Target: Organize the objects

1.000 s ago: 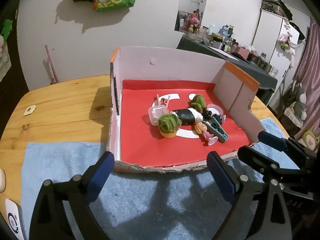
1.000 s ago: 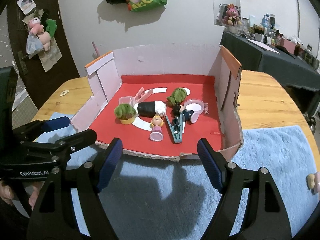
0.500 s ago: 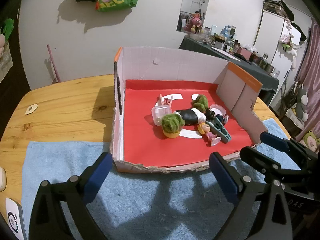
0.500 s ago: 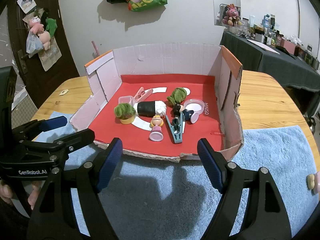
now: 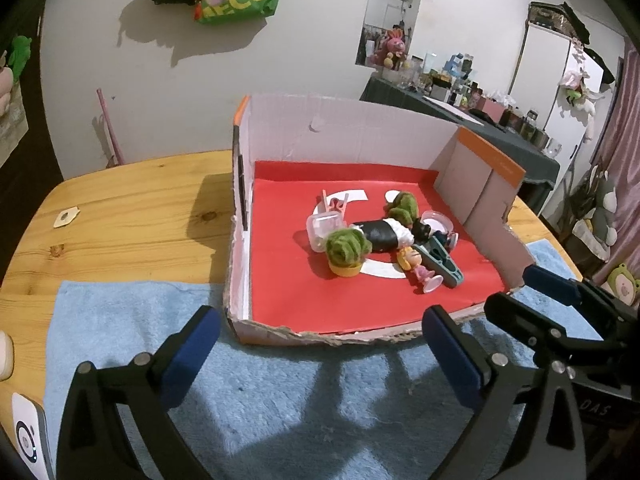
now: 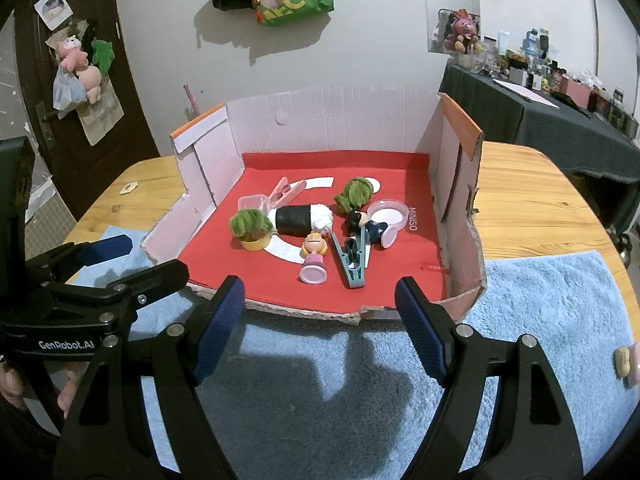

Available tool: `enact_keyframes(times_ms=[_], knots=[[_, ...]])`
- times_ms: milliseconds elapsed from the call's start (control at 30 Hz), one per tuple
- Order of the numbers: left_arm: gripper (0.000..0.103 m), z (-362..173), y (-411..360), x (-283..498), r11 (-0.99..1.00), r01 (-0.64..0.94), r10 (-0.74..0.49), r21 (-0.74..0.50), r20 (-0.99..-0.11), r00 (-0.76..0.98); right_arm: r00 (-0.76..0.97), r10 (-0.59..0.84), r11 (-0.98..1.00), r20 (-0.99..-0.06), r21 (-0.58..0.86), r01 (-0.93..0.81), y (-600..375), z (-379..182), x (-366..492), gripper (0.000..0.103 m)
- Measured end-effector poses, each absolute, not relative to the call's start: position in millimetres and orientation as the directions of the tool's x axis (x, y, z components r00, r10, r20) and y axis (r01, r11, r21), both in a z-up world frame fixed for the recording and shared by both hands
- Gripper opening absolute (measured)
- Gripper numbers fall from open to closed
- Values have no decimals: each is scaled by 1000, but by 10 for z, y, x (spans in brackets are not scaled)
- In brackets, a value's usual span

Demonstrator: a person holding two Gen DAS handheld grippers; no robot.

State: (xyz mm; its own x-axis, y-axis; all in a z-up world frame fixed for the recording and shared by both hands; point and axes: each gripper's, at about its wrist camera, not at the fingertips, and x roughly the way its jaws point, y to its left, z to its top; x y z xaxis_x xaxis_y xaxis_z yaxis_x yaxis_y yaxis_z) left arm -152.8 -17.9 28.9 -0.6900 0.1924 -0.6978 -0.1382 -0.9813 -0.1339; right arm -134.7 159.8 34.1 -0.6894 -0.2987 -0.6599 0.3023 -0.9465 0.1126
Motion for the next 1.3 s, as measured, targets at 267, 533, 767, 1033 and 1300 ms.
enact_keyframes(times_ms=[267,533,767,1033,1300], knots=[[103,277,-168,-1340,-980,-132,198,-147,-695,-691,-704,-303,-943,-643,97,317,1583,415,-1194,78],[103,249,-132,-1115,-978,-142,208,-152,-692,-691,-712,-304,-944,-633,97,316,1619,412,-968,78],[103,171,-130,-988,-977,-141,212,-158,-698,-685,-705,-291,-947,-647,90,308,1646,312,-852,78],[103,54,-120,-910,-976,-140,218,-168,-710,-670,-687,-281,-949,-670,88,302,1672,145,-780,78],[103,13,-103,-894,-976,-141,218,-166,-716,-663,-676,-266,-954,-687,86,288,1711,56,-798,78]])
